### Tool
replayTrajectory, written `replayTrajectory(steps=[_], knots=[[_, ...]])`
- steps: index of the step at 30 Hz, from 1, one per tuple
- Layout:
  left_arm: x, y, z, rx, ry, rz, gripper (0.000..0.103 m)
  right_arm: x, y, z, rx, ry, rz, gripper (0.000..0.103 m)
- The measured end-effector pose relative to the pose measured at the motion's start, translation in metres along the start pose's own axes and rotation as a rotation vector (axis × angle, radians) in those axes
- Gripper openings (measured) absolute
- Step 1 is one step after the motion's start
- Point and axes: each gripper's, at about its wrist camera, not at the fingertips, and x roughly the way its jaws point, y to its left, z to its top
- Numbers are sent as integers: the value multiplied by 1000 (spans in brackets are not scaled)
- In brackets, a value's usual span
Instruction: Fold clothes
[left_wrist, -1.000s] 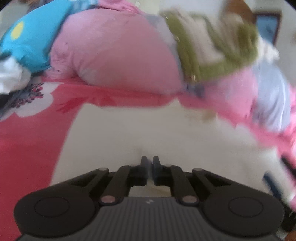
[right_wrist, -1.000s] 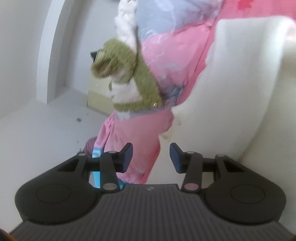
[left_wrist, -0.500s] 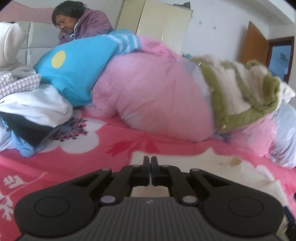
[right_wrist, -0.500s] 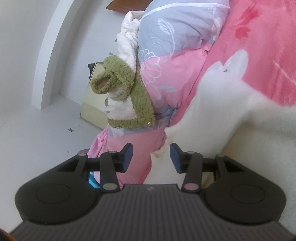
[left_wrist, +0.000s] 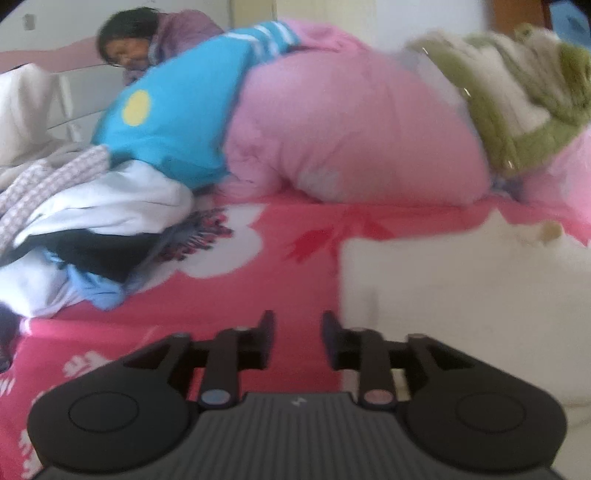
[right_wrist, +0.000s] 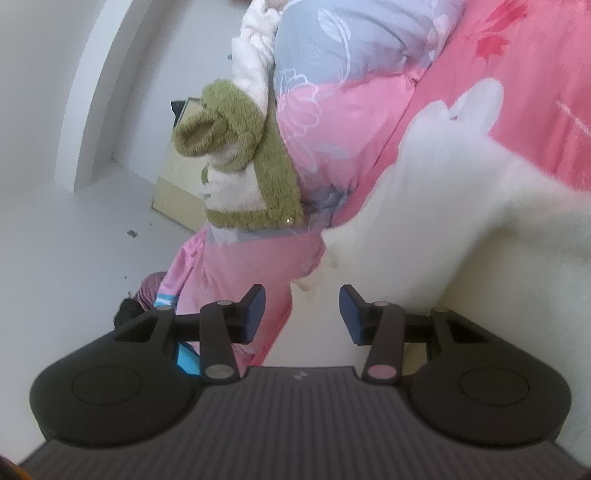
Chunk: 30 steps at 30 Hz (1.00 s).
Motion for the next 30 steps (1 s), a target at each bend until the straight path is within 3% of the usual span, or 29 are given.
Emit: replayTrajectory(steps=[6, 8, 11, 14, 17, 22, 30], knots=[[-7, -2, 0, 67, 28, -15, 79, 7, 11, -6, -87, 43, -37, 44], [-8, -18, -2, 126, 41, -98, 79, 12, 19, -11, -163, 72, -76, 44], [-5, -44, -14, 225, 25, -126, 78, 22, 35, -22, -308, 118, -142, 44], [3, -57, -27, 251, 27, -150, 78, 31, 52, -36, -456, 153, -208, 44], [16, -57, -38, 225, 65, -160, 78, 42, 64, -50, -587, 189, -291, 44], [18, -51, -43, 194, 58, -178, 79, 53, 77, -68, -745, 221, -392, 44], [18, -44, -45, 159, 52, -204, 80, 59, 87, -81, -853, 230, -463, 49]])
